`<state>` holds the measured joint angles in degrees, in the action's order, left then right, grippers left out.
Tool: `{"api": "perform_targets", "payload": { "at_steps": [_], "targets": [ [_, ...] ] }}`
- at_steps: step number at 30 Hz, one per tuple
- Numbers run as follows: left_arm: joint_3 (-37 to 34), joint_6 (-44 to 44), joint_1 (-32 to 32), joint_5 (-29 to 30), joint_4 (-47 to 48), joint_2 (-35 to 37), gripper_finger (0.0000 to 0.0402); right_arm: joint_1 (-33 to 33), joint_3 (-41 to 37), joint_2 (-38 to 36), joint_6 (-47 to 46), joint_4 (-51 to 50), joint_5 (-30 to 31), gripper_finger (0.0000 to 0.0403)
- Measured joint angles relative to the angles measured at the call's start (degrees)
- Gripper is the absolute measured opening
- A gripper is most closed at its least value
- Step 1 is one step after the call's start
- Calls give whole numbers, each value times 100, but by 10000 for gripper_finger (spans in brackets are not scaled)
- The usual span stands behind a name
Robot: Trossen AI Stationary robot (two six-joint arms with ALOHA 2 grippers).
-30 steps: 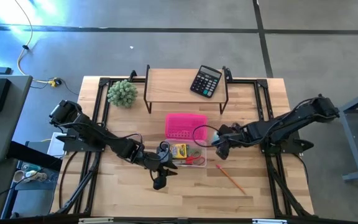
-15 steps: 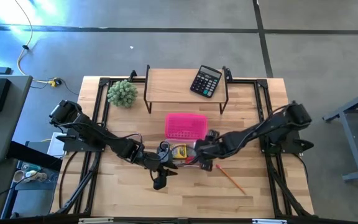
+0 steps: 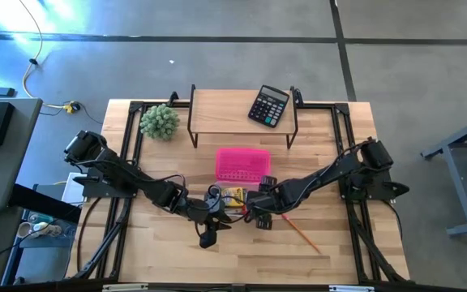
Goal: Pack school essentials
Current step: Put the blue sticky note into the pink supply box, then put the orange pencil into the pink supply box
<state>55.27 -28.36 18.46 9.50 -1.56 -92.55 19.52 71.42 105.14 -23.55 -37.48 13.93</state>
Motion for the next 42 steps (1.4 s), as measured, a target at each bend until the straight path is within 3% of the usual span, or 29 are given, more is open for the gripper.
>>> {"api": "perform_targets", "payload": {
  "at_steps": [6, 18, 28, 36, 42],
  "targets": [
    [0, 0, 0, 2, 0, 0, 106, -36, 0, 0, 151, 3, 0, 307],
    [0, 0, 0, 12, 0, 0, 106, -152, 0, -2, 276, -55, -42, 396],
    [0, 0, -2, 13, -3, 0, 106, -150, 5, -74, 263, -273, -14, 397],
    [0, 0, -2, 13, -11, 0, 106, 58, 101, -495, 41, -498, 361, 397],
    [0, 0, -2, 11, -9, 0, 106, 307, 94, -756, -372, -1243, 942, 397]
  ]
}}
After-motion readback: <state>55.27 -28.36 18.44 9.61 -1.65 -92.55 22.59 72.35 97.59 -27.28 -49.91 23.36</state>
